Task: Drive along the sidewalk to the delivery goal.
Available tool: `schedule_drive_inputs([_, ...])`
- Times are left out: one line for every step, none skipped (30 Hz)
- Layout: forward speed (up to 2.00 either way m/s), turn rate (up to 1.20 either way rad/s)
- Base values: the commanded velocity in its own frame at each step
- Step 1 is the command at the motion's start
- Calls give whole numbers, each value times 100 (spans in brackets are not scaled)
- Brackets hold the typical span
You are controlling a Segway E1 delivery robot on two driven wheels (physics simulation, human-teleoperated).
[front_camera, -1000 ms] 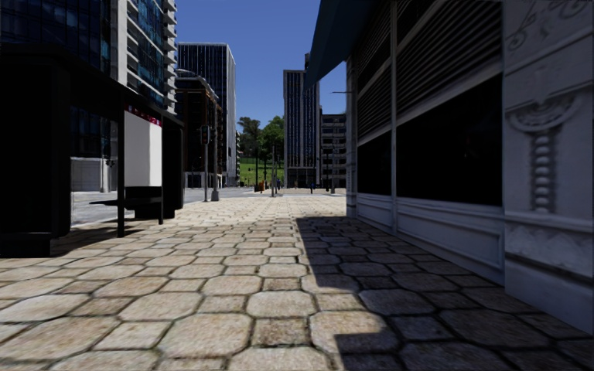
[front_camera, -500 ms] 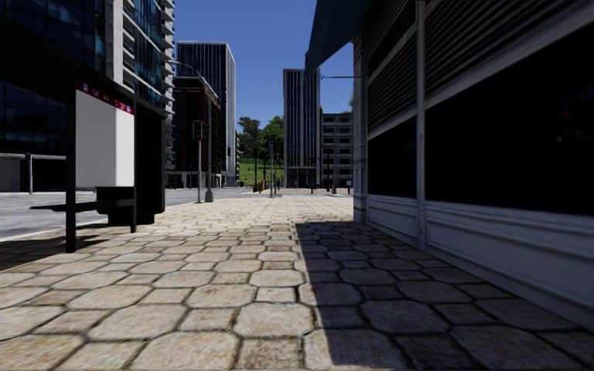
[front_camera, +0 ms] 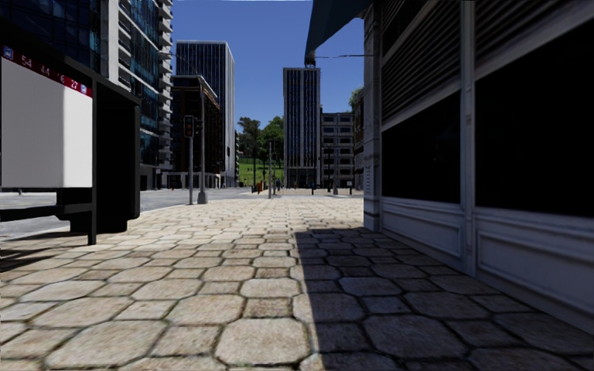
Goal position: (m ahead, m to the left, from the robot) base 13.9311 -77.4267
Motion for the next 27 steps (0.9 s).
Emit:
schedule_drive_inputs([200, 0])
schedule_drive_inputs([200, 0])
schedule_drive_inputs([200, 0])
schedule_drive_inputs([200, 0])
schedule_drive_inputs([200, 0])
schedule_drive_inputs([200, 0])
schedule_drive_inputs([200, 0])
schedule_drive_inputs([200, 0])
schedule_drive_inputs([200, 0])
schedule_drive_inputs([200, 0])
schedule_drive_inputs([200, 0])
schedule_drive_inputs([200, 0])
schedule_drive_inputs([200, 0])
schedule_drive_inputs([200, 0])
schedule_drive_inputs([200, 0])
schedule_drive_inputs([200, 0])
schedule_drive_inputs([200, 0])
schedule_drive_inputs([200, 0])
schedule_drive_inputs([200, 0])
schedule_drive_inputs([200, 0])
schedule_drive_inputs([200, 0])
schedule_drive_inputs([200, 0])
schedule_drive_inputs([200, 0])
schedule_drive_inputs([200, 0])
schedule_drive_inputs([200, 0])
schedule_drive_inputs([200, 0])
schedule_drive_inputs([200, 0])
